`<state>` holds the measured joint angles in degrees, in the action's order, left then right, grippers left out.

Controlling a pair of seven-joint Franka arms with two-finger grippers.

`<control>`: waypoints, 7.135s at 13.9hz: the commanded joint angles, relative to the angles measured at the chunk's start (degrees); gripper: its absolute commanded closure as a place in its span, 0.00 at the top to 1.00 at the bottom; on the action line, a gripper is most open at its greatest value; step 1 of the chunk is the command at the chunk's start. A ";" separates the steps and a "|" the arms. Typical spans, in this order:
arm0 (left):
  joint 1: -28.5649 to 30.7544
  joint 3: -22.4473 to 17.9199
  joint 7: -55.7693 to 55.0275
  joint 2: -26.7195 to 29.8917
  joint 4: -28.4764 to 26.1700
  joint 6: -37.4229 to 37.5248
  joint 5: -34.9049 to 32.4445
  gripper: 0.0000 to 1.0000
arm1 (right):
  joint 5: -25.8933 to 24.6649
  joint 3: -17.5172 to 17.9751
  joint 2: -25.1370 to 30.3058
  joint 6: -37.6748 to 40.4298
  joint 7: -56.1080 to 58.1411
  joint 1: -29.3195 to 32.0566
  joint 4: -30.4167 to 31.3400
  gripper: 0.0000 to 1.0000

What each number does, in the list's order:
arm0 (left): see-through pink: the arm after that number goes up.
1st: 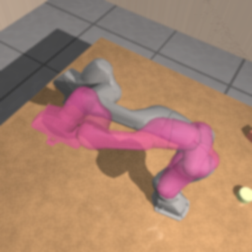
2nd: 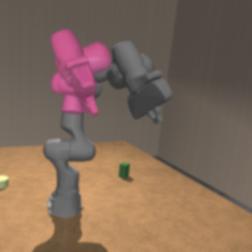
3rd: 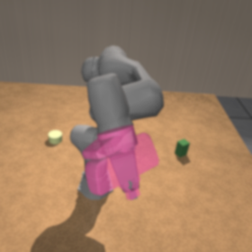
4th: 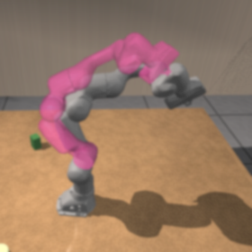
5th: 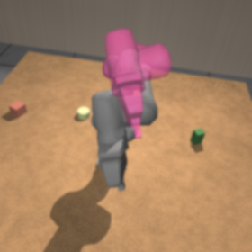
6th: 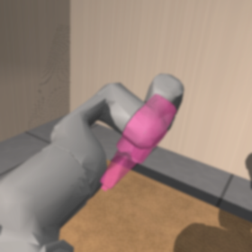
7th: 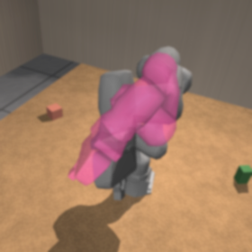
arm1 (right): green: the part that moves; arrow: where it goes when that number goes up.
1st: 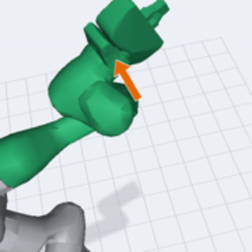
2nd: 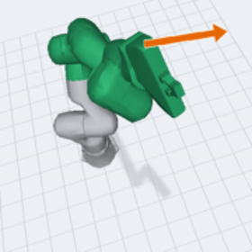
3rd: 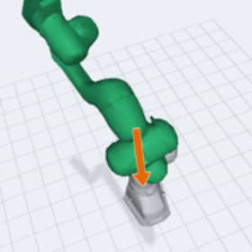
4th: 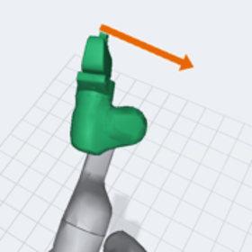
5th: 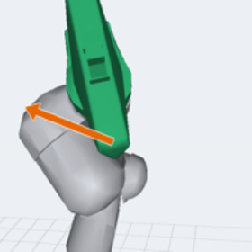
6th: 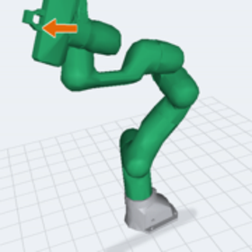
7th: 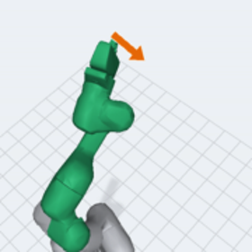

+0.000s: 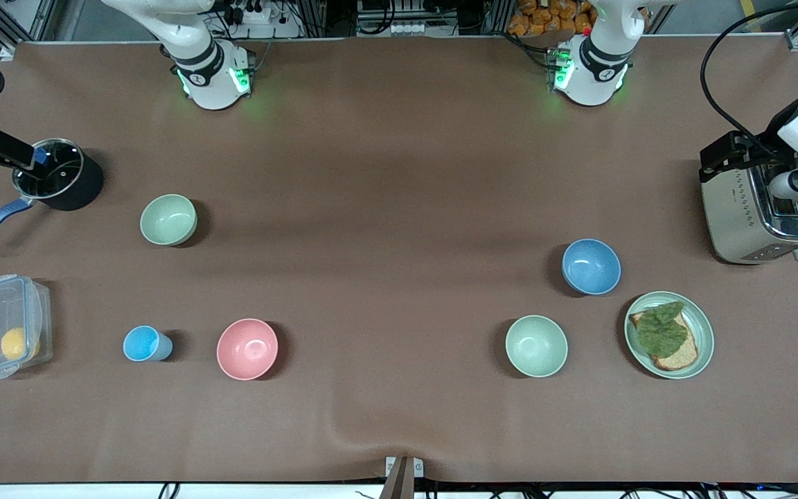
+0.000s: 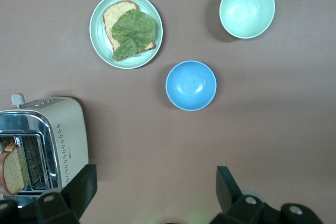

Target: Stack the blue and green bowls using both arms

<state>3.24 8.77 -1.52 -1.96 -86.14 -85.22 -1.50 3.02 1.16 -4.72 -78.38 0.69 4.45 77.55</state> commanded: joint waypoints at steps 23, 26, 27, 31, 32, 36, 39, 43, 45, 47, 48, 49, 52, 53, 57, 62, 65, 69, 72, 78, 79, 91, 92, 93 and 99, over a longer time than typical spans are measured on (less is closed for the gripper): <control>1.51 0.11 1.34 -13.42 -9.99 -12.76 -1.05 1.00 | -0.56 -2.38 10.07 -13.97 11.68 5.48 27.71 1.00; 1.95 0.11 1.34 -13.16 -14.91 -19.69 -1.05 1.00 | 1.55 -5.98 10.52 -16.18 13.71 5.48 32.74 1.00; 1.86 0.11 1.34 -13.07 -16.06 -20.94 -1.05 1.00 | 2.07 -7.21 11.04 -18.10 15.99 5.57 35.45 1.00; 1.60 0.11 0.99 -12.80 -21.25 -27.44 -1.05 1.00 | 3.40 -10.47 13.06 -28.38 22.07 5.48 46.88 1.00; 1.60 0.11 0.90 -12.89 -22.04 -28.50 -1.05 1.00 | 3.40 -10.47 13.07 -30.75 22.07 5.40 49.26 1.00; 1.95 0.11 0.29 -13.42 -29.24 -39.03 -0.96 1.00 | 3.40 -10.47 12.71 -38.67 24.18 4.96 56.30 1.00; 1.95 0.11 0.20 -15.78 -29.78 -40.63 -0.96 1.00 | 3.31 -10.47 11.93 -50.24 24.18 4.96 63.32 1.00; 1.86 0.11 0.20 -20.70 -27.16 -41.25 -0.87 1.00 | 3.40 -10.47 10.35 -56.52 24.18 4.17 67.20 1.00; 1.69 0.11 0.11 -23.25 -24.79 -41.25 -0.78 1.00 | 3.40 -10.47 8.07 -60.37 24.18 4.17 68.17 1.00; 1.51 0.02 -0.15 -25.54 -23.20 -41.25 -0.96 1.00 | 3.40 -10.38 5.52 -66.52 24.10 3.64 69.58 0.98; 1.34 0.02 -0.15 -26.42 -22.84 -41.25 -0.96 1.00 | 3.48 -10.38 3.77 -68.90 24.09 3.38 69.93 0.93; 1.16 0.02 -0.15 -27.12 -22.58 -41.25 -0.96 1.00 | 3.49 -10.30 2.10 -71.71 24.09 3.29 70.20 0.90; 1.25 0.02 -0.15 -29.49 -20.74 -41.25 -1.05 1.00 | 3.49 -10.21 -0.21 -76.04 24.18 3.29 70.90 0.77; 1.16 -0.07 -0.07 -29.85 -20.64 -41.25 -1.05 1.00 | 3.66 -10.12 -0.29 -76.22 24.10 2.94 71.34 0.75; 1.51 0.11 0.99 -30.91 -20.29 -41.43 -5.95 1.00 | 7.70 -10.12 -1.44 -77.36 24.09 0.30 71.95 0.36; 1.51 0.11 0.99 -31.08 -20.29 -41.69 -6.67 1.00 | 7.70 -10.12 -1.52 -77.36 24.18 0.30 71.96 0.02; 1.51 0.11 0.73 -31.08 -20.47 -42.48 -6.58 0.71 | 7.70 -10.03 -1.18 -74.91 24.01 0.21 71.26 0.00; 1.16 0.11 -0.15 -31.08 -20.47 -42.39 -6.58 0.18 | 7.70 -9.77 0.93 -55.43 21.29 0.21 62.93 0.00; 1.24 0.11 -0.15 -31.08 -20.55 -42.39 -6.58 0.00 | 7.70 -9.25 2.86 -52.58 20.76 0.21 61.67 0.00; 1.51 0.20 -0.24 -29.07 -20.73 -42.31 -5.98 0.00 | 7.70 3.13 6.47 -41.60 -2.77 0.04 55.97 0.00; 1.51 0.28 -0.76 -28.11 -20.82 -42.04 -5.71 0.00 | 7.70 5.33 6.73 -40.72 -7.24 -0.31 55.09 0.00; 1.51 4.06 -13.51 -19.05 -20.38 -41.78 6.50 0.00 | 8.32 26.97 2.70 -54.84 -57.34 -8.47 51.74 0.00; 1.68 4.93 -14.56 -18.69 -20.38 -41.78 7.82 0.00 | 8.23 27.06 1.65 -56.69 -60.34 -10.67 51.91 0.00; 1.86 5.29 -14.83 -18.69 -20.29 -41.60 9.40 0.00 | 8.23 27.06 0.68 -58.79 -62.72 -12.60 52.26 0.00; 1.16 8.45 -20.35 -19.04 -18.71 -40.20 12.93 0.00 | 6.57 26.88 -2.66 -69.07 -71.60 -19.64 55.95 0.00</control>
<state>4.38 15.90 -19.28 -21.92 -105.26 -126.94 10.09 10.49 28.24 -6.99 -143.00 -67.73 -13.27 131.11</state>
